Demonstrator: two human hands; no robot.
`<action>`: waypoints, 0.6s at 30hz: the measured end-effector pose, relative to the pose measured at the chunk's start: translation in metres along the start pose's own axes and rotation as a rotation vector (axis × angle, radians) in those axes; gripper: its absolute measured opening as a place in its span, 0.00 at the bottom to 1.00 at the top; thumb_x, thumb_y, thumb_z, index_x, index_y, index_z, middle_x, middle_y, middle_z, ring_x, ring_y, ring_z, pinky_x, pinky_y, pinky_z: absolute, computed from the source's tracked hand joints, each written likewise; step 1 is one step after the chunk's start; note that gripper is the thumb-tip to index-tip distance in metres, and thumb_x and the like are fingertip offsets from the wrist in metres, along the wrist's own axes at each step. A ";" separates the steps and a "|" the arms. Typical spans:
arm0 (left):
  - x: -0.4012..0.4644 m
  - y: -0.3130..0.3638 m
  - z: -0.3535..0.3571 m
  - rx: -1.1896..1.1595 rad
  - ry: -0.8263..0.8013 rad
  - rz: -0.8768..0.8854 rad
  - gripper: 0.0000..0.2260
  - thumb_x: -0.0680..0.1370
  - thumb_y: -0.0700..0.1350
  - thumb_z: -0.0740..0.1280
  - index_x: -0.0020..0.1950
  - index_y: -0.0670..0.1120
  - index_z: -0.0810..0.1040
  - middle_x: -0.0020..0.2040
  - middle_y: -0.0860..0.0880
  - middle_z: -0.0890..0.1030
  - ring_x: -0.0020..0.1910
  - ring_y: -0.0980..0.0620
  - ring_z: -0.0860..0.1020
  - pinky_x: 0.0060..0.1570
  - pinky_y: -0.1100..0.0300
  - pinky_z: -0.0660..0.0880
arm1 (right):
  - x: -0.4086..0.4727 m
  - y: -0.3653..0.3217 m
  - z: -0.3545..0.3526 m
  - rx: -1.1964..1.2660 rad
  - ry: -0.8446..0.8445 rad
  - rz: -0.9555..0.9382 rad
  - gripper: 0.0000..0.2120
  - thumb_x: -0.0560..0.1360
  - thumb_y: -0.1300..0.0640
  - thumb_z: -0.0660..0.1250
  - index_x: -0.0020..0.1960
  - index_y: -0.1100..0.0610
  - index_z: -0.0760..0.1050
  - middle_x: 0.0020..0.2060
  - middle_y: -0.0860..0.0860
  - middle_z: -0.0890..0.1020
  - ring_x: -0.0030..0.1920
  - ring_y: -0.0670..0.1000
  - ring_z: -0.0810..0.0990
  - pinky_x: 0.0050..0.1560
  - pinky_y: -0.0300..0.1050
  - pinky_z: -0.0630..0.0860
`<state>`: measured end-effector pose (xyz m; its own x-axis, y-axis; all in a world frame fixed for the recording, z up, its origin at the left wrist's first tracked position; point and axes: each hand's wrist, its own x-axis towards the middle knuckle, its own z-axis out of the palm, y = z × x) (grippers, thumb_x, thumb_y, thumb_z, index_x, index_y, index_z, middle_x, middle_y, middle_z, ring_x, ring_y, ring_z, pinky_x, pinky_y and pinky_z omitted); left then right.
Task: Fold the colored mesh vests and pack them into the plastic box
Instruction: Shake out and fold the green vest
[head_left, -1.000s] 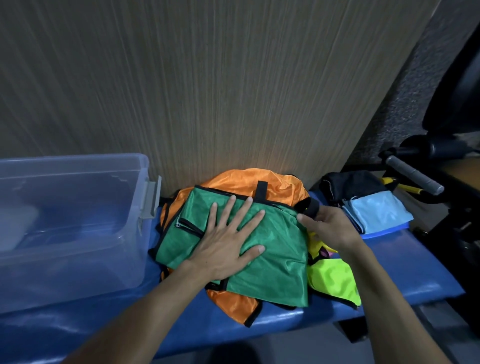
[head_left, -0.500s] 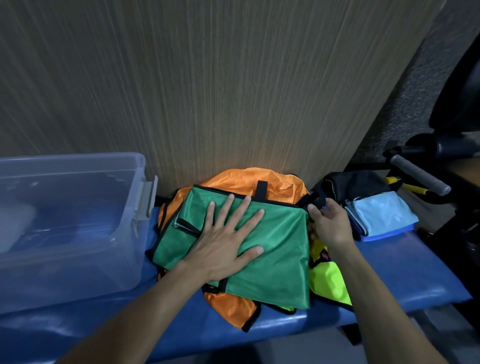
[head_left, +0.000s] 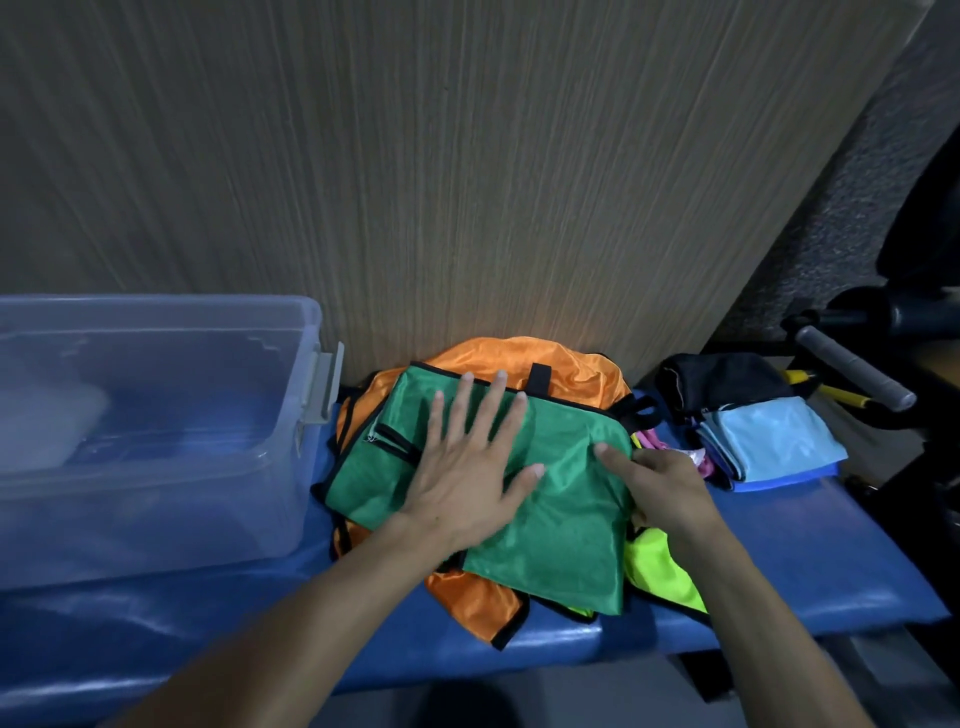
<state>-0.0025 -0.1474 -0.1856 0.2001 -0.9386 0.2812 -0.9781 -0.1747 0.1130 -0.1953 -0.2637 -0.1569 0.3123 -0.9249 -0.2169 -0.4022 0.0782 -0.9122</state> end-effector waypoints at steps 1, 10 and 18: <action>-0.003 0.007 -0.001 -0.010 -0.005 -0.022 0.36 0.82 0.69 0.43 0.83 0.52 0.40 0.81 0.49 0.31 0.79 0.43 0.28 0.77 0.36 0.34 | -0.001 -0.002 0.002 0.044 -0.003 0.022 0.19 0.74 0.46 0.76 0.47 0.63 0.82 0.43 0.55 0.86 0.41 0.56 0.84 0.38 0.49 0.75; 0.001 -0.017 0.012 -0.010 -0.129 -0.015 0.36 0.79 0.73 0.41 0.82 0.58 0.34 0.80 0.50 0.29 0.78 0.41 0.27 0.76 0.35 0.35 | -0.012 -0.003 0.005 0.160 -0.058 0.180 0.18 0.74 0.46 0.76 0.55 0.59 0.81 0.51 0.54 0.87 0.50 0.56 0.86 0.50 0.55 0.82; 0.004 0.003 0.021 0.000 -0.064 0.147 0.34 0.83 0.68 0.40 0.84 0.51 0.42 0.83 0.51 0.37 0.81 0.45 0.32 0.78 0.38 0.40 | -0.039 -0.013 0.007 0.309 -0.041 0.057 0.05 0.80 0.54 0.70 0.54 0.54 0.82 0.46 0.50 0.88 0.44 0.51 0.88 0.36 0.44 0.79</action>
<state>-0.0058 -0.1577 -0.2038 0.0512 -0.9710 0.2334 -0.9966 -0.0345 0.0749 -0.1962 -0.2258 -0.1387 0.3333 -0.9006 -0.2790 -0.1417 0.2447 -0.9592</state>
